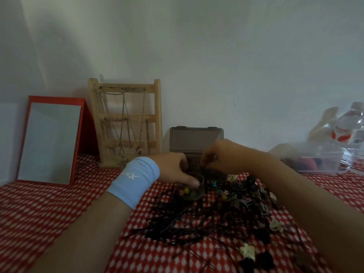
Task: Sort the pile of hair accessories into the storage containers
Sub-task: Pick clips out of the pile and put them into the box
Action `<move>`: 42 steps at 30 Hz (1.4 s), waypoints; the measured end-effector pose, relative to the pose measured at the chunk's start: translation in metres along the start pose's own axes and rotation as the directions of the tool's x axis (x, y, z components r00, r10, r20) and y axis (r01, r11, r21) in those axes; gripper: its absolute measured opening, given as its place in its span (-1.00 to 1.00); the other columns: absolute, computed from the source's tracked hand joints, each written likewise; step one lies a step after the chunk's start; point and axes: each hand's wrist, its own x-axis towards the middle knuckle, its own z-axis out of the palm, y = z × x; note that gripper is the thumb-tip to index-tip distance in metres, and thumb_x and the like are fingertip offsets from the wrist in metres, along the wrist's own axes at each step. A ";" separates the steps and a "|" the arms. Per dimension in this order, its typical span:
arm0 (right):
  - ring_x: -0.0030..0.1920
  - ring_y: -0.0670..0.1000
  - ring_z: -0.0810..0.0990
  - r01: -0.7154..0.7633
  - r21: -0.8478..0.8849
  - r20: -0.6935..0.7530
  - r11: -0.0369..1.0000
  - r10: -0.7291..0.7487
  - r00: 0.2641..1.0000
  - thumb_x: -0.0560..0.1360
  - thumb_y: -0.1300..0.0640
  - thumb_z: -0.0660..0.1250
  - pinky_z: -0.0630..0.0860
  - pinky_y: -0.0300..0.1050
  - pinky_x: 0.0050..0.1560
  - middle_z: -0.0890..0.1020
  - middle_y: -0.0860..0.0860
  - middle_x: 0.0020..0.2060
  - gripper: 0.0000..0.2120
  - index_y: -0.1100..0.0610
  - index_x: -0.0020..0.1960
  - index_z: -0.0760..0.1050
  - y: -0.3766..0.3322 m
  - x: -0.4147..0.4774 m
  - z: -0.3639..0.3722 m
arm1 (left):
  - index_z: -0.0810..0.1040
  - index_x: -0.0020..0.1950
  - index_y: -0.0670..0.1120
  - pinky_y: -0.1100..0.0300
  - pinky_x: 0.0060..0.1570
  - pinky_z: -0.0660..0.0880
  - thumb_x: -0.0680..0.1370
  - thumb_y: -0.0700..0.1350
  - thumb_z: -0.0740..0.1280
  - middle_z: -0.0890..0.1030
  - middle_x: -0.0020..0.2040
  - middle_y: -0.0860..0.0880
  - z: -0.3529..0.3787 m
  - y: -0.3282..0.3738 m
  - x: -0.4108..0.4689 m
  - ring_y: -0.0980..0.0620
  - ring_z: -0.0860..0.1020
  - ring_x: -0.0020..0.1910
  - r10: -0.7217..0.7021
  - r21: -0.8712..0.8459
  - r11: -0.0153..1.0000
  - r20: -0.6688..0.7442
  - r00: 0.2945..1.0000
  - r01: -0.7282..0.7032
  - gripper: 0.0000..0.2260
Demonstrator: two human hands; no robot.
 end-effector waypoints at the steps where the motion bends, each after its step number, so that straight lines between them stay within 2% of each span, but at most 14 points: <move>1: -0.06 -0.15 0.63 -0.004 -0.058 0.019 0.998 0.005 1.000 0.56 0.15 0.36 0.60 -0.09 0.14 0.64 -0.21 -0.10 -0.81 -0.07 0.07 0.67 0.005 -0.002 0.000 | 0.42 0.32 -0.01 0.03 0.16 0.52 0.42 0.30 0.40 0.54 0.17 0.02 0.002 0.002 0.001 0.02 0.54 0.09 -0.002 0.020 1.000 0.012 1.000 0.001 -0.41; 4: -0.04 -0.17 0.62 0.014 -0.137 0.076 0.991 -0.004 0.997 0.55 0.14 0.36 0.58 -0.09 0.17 0.64 -0.26 -0.08 -0.80 -0.10 0.05 0.69 0.015 -0.008 0.003 | 0.38 0.39 0.00 0.12 0.15 0.50 0.44 0.17 0.46 0.52 0.25 0.03 0.003 0.005 0.001 0.03 0.53 0.14 0.006 0.052 0.999 -0.003 1.000 -0.006 -0.40; 7: -0.03 -0.15 0.63 0.098 -0.203 0.065 0.974 -0.087 0.994 0.56 0.11 0.36 0.57 -0.11 0.15 0.69 -0.20 0.00 -0.82 -0.07 0.09 0.69 0.017 -0.016 0.008 | 0.35 0.42 0.04 0.20 0.06 0.46 0.43 0.09 0.49 0.49 0.31 0.05 -0.001 0.007 0.000 0.02 0.51 0.18 0.032 0.135 0.991 -0.042 0.999 -0.026 -0.39; 12: 0.04 -0.07 0.61 0.137 -0.287 0.112 0.948 -0.109 0.988 0.55 0.15 0.35 0.58 -0.08 0.14 0.67 -0.13 0.09 -0.74 -0.08 0.18 0.65 0.021 -0.019 0.017 | 0.42 0.37 0.10 0.12 0.06 0.51 0.42 0.15 0.47 0.47 0.22 0.07 0.003 0.019 0.003 0.03 0.50 0.14 0.110 0.268 0.961 -0.132 0.985 -0.072 -0.44; 15: 0.03 -0.02 0.61 0.143 -0.289 0.127 0.947 -0.110 0.986 0.53 0.18 0.37 0.58 -0.06 0.09 0.67 -0.08 0.08 -0.70 -0.06 0.21 0.63 0.026 -0.018 0.022 | 0.53 0.22 0.10 0.22 -0.07 0.43 0.50 0.07 0.42 0.46 0.05 0.13 0.008 0.029 0.006 0.14 0.46 -0.04 0.217 0.178 0.967 -0.200 0.955 -0.182 -0.69; 18: -0.07 -0.01 0.63 0.140 -0.186 0.142 0.972 -0.114 0.983 0.52 0.16 0.38 0.58 -0.07 0.03 0.69 -0.03 -0.04 -0.80 0.03 0.12 0.66 0.029 -0.019 0.021 | 0.63 0.05 0.10 0.21 -0.01 0.49 0.53 -0.02 0.39 0.52 -0.04 0.17 0.020 0.041 0.009 0.19 0.49 -0.09 0.347 0.124 0.937 -0.228 0.910 -0.326 -0.89; 20: -0.13 -0.06 0.62 0.120 -0.097 0.121 0.988 -0.108 0.987 0.51 0.11 0.39 0.56 -0.14 -0.02 0.68 -0.10 -0.13 -0.84 0.02 0.06 0.67 0.033 -0.020 0.015 | 0.66 0.03 0.10 0.19 0.04 0.50 0.54 0.00 0.38 0.55 -0.02 0.17 0.030 0.046 0.013 0.16 0.53 -0.03 0.402 0.136 0.914 -0.190 0.896 -0.382 -0.89; 23: -0.11 -0.18 0.59 0.090 -0.030 0.127 0.995 -0.086 0.988 0.53 0.04 0.36 0.53 -0.23 0.00 0.63 -0.25 -0.13 -0.84 -0.11 0.05 0.68 0.041 -0.023 0.007 | 0.67 0.06 0.09 0.14 0.02 0.54 0.53 0.12 0.37 0.56 -0.03 0.19 0.043 0.050 0.016 0.14 0.55 -0.04 0.393 0.157 0.913 -0.089 0.915 -0.377 -0.81; 26: -0.19 -0.14 0.67 0.036 0.062 0.196 0.997 -0.047 0.979 0.52 -0.01 0.41 0.64 -0.10 -0.03 0.69 -0.17 -0.15 -0.94 -0.09 -0.03 0.65 0.048 -0.026 0.006 | 0.67 0.03 0.08 0.11 -0.04 0.56 0.51 0.17 0.37 0.63 -0.03 0.14 0.048 0.052 0.017 0.14 0.57 -0.10 0.359 0.157 0.924 -0.041 0.932 -0.349 -0.77; 28: -0.25 -0.11 0.70 0.023 0.098 0.232 0.995 -0.046 0.972 0.51 0.06 0.44 0.68 -0.03 -0.12 0.71 -0.10 -0.14 -0.96 -0.05 -0.04 0.65 0.047 -0.026 0.007 | 0.68 0.01 0.08 0.17 -0.06 0.55 0.49 0.17 0.39 0.65 -0.05 0.15 0.048 0.052 0.016 0.18 0.57 -0.13 0.346 0.139 0.931 -0.034 0.938 -0.338 -0.78; 32: -0.28 -0.16 0.67 0.087 0.067 0.275 0.994 -0.102 0.956 0.48 0.15 0.47 0.66 -0.09 -0.07 0.70 -0.14 -0.14 -0.87 -0.07 -0.04 0.63 0.039 -0.027 0.010 | 0.69 0.00 0.08 0.28 -0.12 0.50 0.46 0.18 0.43 0.63 -0.02 0.19 0.048 0.053 0.012 0.19 0.56 -0.11 0.370 0.149 0.918 0.009 0.929 -0.367 -0.77; 34: -0.28 -0.14 0.67 0.086 0.054 0.304 0.995 -0.098 0.948 0.48 0.14 0.47 0.67 -0.07 -0.07 0.70 -0.11 -0.17 -0.87 -0.04 -0.01 0.64 0.036 -0.026 0.014 | 0.69 -0.01 0.08 0.29 -0.09 0.48 0.47 0.14 0.44 0.60 -0.01 0.20 0.048 0.052 0.012 0.21 0.54 -0.10 0.378 0.107 0.921 0.003 0.926 -0.376 -0.81; 38: -0.32 -0.09 0.68 0.071 0.061 0.314 0.996 -0.086 0.946 0.48 0.11 0.48 0.68 0.02 -0.10 0.70 -0.11 -0.18 -0.88 -0.08 -0.02 0.63 0.036 -0.024 0.018 | 0.67 -0.03 0.08 0.46 -0.10 0.44 0.48 0.03 0.45 0.62 -0.07 0.24 0.033 0.048 0.005 0.30 0.55 -0.12 0.380 -0.091 0.918 -0.070 0.922 -0.385 -0.90; 42: -0.28 -0.06 0.69 0.063 0.164 0.282 0.984 -0.108 0.953 0.51 0.07 0.46 0.63 -0.19 -0.18 0.69 -0.15 -0.11 -0.90 -0.11 -0.01 0.62 0.035 -0.027 0.014 | 0.64 -0.02 0.08 0.32 -0.14 0.56 0.49 -0.02 0.46 0.67 -0.11 0.13 0.014 0.036 0.000 0.22 0.60 -0.20 0.320 -0.221 0.905 -0.207 0.924 -0.363 -0.91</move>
